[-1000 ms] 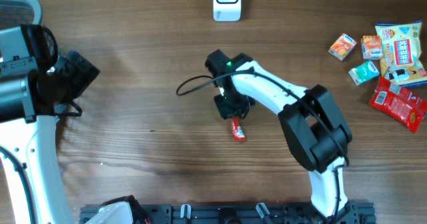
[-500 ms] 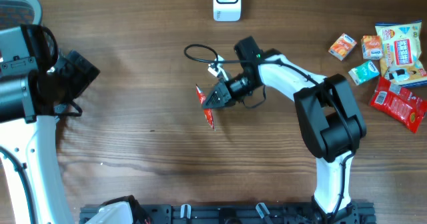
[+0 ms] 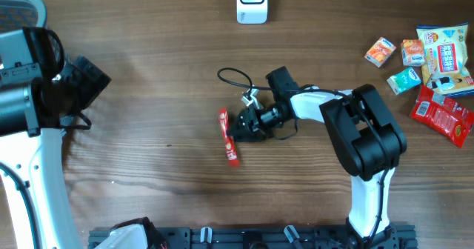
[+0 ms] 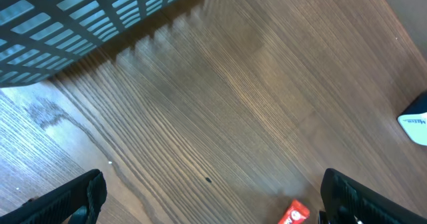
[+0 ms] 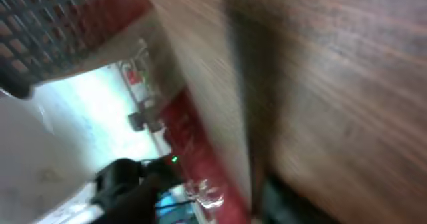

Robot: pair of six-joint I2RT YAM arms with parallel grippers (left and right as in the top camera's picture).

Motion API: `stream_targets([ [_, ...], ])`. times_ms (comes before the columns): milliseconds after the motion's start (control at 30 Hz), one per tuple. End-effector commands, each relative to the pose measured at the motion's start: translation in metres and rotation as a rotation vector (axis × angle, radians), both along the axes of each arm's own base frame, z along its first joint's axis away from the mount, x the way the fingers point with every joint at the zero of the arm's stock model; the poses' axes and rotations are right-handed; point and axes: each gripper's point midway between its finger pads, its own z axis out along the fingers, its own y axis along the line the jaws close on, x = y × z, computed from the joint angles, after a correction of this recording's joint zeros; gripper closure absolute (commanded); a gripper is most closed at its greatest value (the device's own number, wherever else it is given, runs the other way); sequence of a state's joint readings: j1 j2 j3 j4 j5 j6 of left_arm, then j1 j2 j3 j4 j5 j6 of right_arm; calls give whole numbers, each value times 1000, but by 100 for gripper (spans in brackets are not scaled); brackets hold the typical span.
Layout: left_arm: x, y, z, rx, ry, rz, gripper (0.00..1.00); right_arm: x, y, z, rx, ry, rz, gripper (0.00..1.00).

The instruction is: Scan the item barcode

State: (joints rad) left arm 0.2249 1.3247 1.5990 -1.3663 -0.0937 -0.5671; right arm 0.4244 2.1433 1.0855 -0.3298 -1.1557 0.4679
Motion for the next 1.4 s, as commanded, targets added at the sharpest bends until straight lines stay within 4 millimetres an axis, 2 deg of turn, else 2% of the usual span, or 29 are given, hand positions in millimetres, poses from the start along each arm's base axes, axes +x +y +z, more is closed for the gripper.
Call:
stream_targets([
  [0,-1,4,4,10,-10,25,0,8,-48,-54,-321,42,-109,32],
  [100,-1,4,3,10,-9,25,0,14,-75,-58,-391,65,-137,31],
  [233,-1,4,4,10,-10,25,0,27,-123,-61,-588,57,-136,28],
  [300,-1,4,3,10,-9,25,0,34,-138,-52,-643,25,-99,27],
  [367,-1,4,4,10,-10,25,0,44,-141,-36,-646,-40,-52,27],
  [500,-1,4,4,10,-10,25,0,62,-132,-8,-695,-205,14,25],
  [567,-1,4,3,10,-9,25,0,67,-121,2,-730,-291,42,24],
  [633,-1,4,4,10,-10,25,0,68,-100,6,-756,-384,82,24],
  [700,-1,4,4,10,-10,25,0,62,-75,3,-793,-467,138,27],
  [800,-1,4,4,10,-10,25,0,51,-55,-1,-890,-542,176,30],
  [867,-1,4,4,10,-10,25,0,33,-33,-2,-946,-636,262,32],
  [967,-1,4,4,10,-10,25,0,29,-35,3,-1065,-677,240,34],
  [1067,-1,4,4,10,-10,25,0,34,-39,23,-1137,-702,232,35],
  [1233,-1,4,3,10,-9,25,0,44,-32,66,-1130,-718,237,34],
  [1367,-1,4,3,10,-9,25,0,23,10,74,-863,-748,413,34],
])
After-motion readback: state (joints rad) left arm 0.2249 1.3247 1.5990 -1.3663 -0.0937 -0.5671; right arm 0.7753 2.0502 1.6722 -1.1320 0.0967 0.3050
